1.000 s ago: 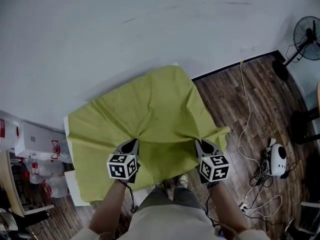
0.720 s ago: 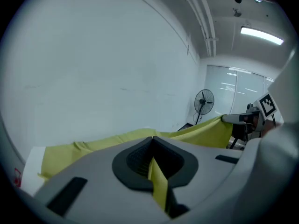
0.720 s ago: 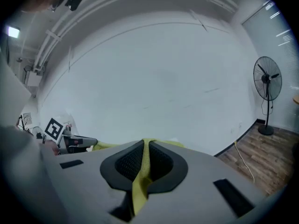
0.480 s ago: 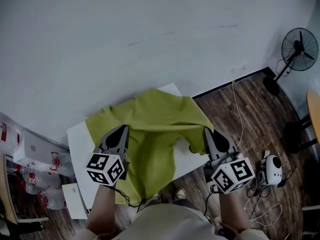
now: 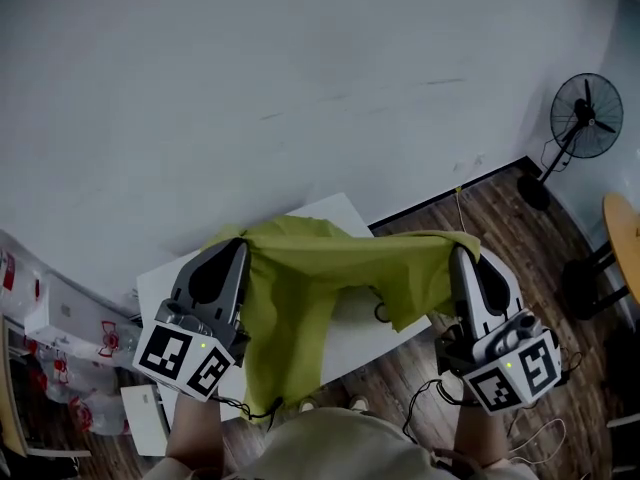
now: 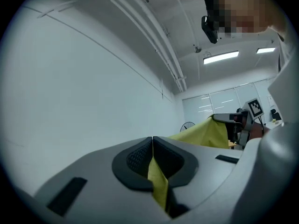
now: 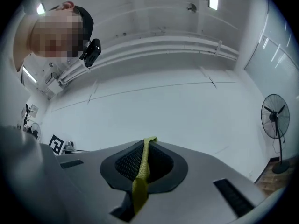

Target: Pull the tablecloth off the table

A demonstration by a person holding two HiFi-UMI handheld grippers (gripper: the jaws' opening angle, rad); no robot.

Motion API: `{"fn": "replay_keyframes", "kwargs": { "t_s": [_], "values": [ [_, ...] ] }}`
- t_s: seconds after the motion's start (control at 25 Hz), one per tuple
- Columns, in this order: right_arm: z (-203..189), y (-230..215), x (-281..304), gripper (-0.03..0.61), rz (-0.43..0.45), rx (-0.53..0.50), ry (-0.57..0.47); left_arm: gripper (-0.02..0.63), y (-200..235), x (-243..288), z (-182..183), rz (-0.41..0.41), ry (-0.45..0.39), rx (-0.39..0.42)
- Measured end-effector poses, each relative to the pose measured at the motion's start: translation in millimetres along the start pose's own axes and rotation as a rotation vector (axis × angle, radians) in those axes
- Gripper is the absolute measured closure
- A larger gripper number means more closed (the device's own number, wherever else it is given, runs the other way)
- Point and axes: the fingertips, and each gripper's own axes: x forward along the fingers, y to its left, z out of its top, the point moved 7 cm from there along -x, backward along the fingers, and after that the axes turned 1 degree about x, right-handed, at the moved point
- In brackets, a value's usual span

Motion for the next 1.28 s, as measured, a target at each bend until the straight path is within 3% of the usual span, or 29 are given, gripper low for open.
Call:
{"fn": "replay_keyframes", "kwargs": {
  "t_s": [0.16,0.32,0.92,1.12,1.28],
  "values": [
    [-2,1,-9,0.539,-0.022,-0.019,0.051,0.592,-3,-6,0,-0.029,0.013,-0.078],
    [-19,-5,-14,0.539,-0.040,-0.006,0.111,0.592,-11,-6,-13,-0.019,0.057,-0.025],
    [-129,-21,-29,0.539,-0.076,0.054,0.430,0.592,-9,-4,-112,-0.010,0.307,-0.092],
    [-165,-30,-35,0.538,-0.071,0.183,0.486,0.592,-10,-4,-147,0.009,0.372,-0.140],
    [-185,-35,-37,0.540,-0.089,0.183,0.533,0.592,-14,-4,-168,0.014,0.428,-0.153]
  ]
}}
